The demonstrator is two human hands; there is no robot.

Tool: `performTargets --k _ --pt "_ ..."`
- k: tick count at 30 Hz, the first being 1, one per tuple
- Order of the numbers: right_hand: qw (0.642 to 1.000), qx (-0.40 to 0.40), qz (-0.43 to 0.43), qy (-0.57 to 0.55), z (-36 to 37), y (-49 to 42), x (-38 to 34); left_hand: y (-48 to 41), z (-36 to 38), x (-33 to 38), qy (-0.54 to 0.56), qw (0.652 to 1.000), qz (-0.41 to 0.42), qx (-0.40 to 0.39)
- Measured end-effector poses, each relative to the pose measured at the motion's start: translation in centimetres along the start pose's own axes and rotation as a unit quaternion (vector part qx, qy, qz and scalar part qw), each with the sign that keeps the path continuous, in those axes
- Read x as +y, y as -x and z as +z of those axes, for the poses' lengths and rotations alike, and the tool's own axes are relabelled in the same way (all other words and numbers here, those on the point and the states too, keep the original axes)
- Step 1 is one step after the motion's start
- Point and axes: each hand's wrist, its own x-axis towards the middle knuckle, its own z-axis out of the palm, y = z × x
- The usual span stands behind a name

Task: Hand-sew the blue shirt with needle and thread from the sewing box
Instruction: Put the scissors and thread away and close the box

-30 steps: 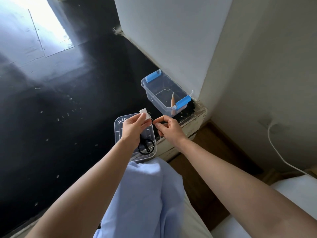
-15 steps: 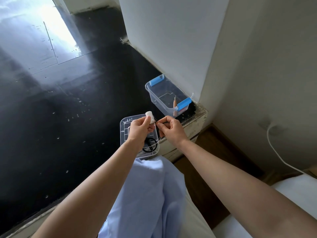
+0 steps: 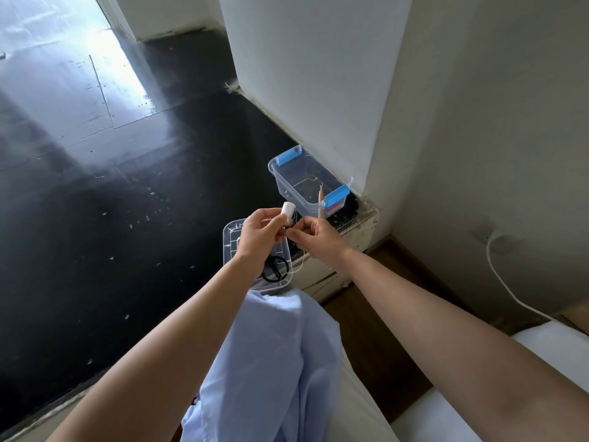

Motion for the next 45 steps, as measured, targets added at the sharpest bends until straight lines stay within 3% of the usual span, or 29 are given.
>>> performTargets --k 12,19,25,28,33,35,37,39,41,43,45 --pt "0.994 0.071 -0.047 0.062 0.1 0.0 -0.4 1.1 0.3 0.7 -0.022 1.0 0.001 -0.003" --pt "0.999 0.003 -0.033 0.031 -0.6 0.6 -0.9 1.4 0.5 1.4 -0.024 0.999 0.024 -0.022" --pt "0.997 -0.051 0.049 0.022 -3.0 2.3 -0.2 1.6 -0.3 1.6 -0.011 0.999 0.034 0.005" --pt "0.996 -0.049 0.078 0.006 -4.3 2.7 -0.3 2.1 -1.1 1.8 -0.029 0.998 0.028 -0.053" --pt "0.991 -0.04 0.123 0.033 -4.7 2.1 -1.2 3.0 -1.7 2.3 -0.088 0.973 -0.006 -0.213" --pt "0.994 -0.022 0.102 0.043 -4.2 1.7 -1.7 2.7 -1.5 2.0 -0.188 0.956 0.005 -0.223" --pt "0.996 0.0 0.054 0.066 -3.6 1.8 -2.2 2.4 -0.9 1.8 -0.237 0.954 0.014 -0.182" --pt "0.997 -0.005 0.01 0.073 -3.0 2.1 -2.6 2.2 -0.5 1.6 -0.198 0.975 0.013 -0.102" --pt "0.996 -0.06 0.009 0.06 -2.7 2.3 -2.5 2.3 -0.4 1.6 -0.096 0.995 -0.01 -0.036" --pt "0.992 -0.104 0.045 0.047 -2.8 2.3 -2.1 2.4 -0.5 1.8 0.009 0.999 -0.039 -0.034" --pt "0.992 -0.091 0.08 0.031 -3.1 2.1 -1.6 2.7 -0.7 2.0 0.065 0.994 -0.04 -0.081"
